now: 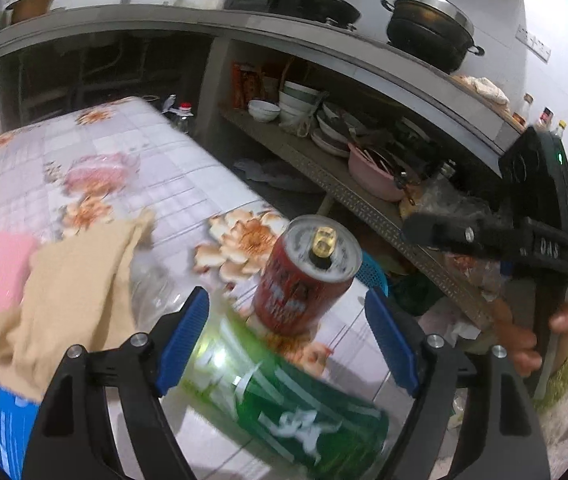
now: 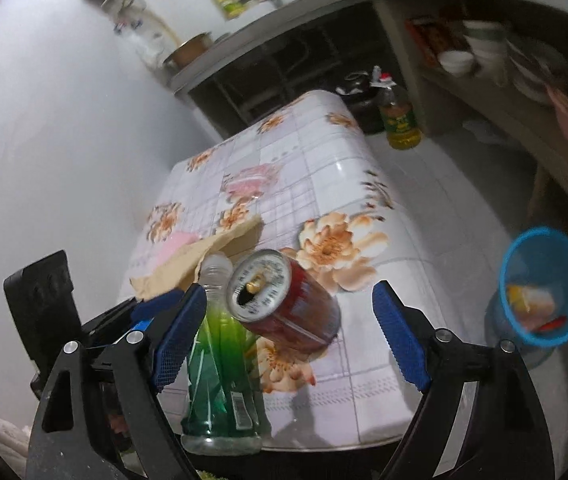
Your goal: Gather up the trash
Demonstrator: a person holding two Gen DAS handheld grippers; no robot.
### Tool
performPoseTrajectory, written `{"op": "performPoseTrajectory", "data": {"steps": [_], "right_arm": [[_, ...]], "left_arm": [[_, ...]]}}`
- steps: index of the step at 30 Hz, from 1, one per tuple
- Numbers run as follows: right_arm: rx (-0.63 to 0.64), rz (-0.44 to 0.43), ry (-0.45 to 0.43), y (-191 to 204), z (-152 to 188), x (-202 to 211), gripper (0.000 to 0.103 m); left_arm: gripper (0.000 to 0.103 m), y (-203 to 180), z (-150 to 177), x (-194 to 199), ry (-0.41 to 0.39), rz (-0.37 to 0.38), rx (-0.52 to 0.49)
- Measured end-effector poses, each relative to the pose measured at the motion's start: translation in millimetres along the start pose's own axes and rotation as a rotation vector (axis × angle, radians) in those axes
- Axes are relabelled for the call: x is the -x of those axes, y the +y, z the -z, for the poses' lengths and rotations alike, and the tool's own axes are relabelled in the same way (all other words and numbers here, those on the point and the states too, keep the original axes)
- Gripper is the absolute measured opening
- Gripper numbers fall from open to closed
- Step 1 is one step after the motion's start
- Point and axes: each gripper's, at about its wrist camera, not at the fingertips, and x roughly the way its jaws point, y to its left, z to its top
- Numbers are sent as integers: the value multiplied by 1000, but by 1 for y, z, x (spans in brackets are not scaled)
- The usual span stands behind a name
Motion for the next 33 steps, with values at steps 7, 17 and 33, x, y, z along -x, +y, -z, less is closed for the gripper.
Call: {"op": "performPoseTrajectory", "data": {"steps": [7, 17, 33], "right_arm": [[-87, -18, 15, -25, 13, 2, 81], [-123, -35, 10, -40, 20, 9, 81], [-87, -74, 74, -21, 32, 0, 81]], "left_arm": [[80, -14, -26, -48, 75, 9, -58], [67, -14, -30, -78, 115, 6, -28], [66, 1, -37, -31, -29, -19, 59]]}}
